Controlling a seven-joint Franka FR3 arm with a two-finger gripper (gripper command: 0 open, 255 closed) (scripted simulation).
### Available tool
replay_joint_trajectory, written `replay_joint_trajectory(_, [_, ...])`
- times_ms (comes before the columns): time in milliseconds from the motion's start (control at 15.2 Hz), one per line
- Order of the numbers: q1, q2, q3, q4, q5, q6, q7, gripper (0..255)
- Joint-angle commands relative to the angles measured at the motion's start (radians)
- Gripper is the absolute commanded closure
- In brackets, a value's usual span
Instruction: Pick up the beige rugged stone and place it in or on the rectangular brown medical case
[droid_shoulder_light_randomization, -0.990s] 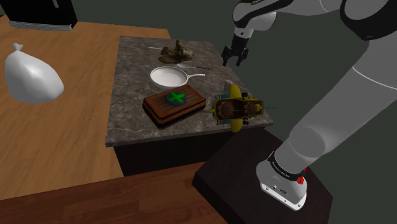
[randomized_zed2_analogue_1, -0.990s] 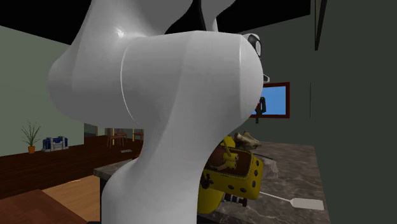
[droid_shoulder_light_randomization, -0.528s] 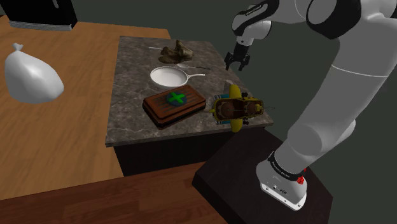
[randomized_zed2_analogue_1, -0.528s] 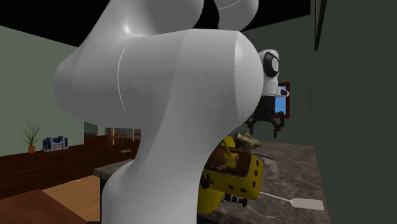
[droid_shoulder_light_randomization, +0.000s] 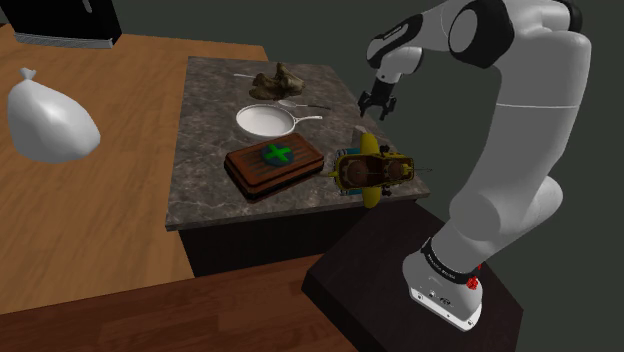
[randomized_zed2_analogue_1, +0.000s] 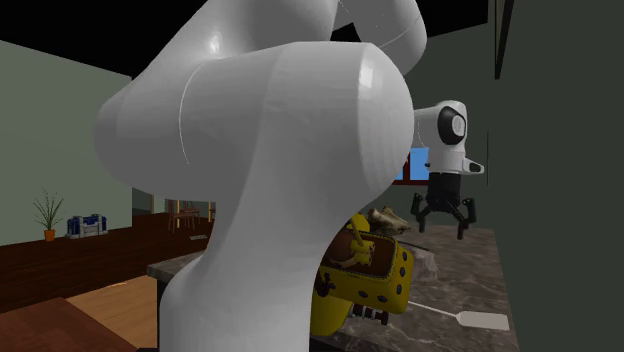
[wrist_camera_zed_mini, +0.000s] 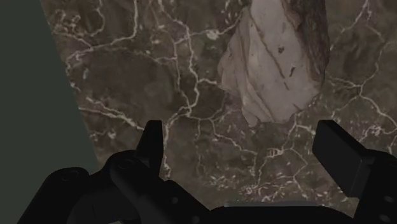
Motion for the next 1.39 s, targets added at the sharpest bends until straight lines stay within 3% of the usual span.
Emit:
replay_joint_trajectory(0, [-0.007, 0.024, 0.002, 0.005, 0.009, 0.017, -0.004, 0])
replay_joint_trajectory(330, [-0.010, 0.061, 0.012, -0.018, 0.026, 0.076, -0.015, 0])
replay_joint_trajectory(858, [-0.010, 0.061, 0.012, -0.018, 0.026, 0.076, -0.015, 0])
replay_joint_trajectory(924, [-0.010, 0.061, 0.012, -0.018, 0.026, 0.076, -0.015, 255])
replay_joint_trajectory(1320, [-0.010, 0.065, 0.013, -0.016, 0.027, 0.078, -0.015, 255])
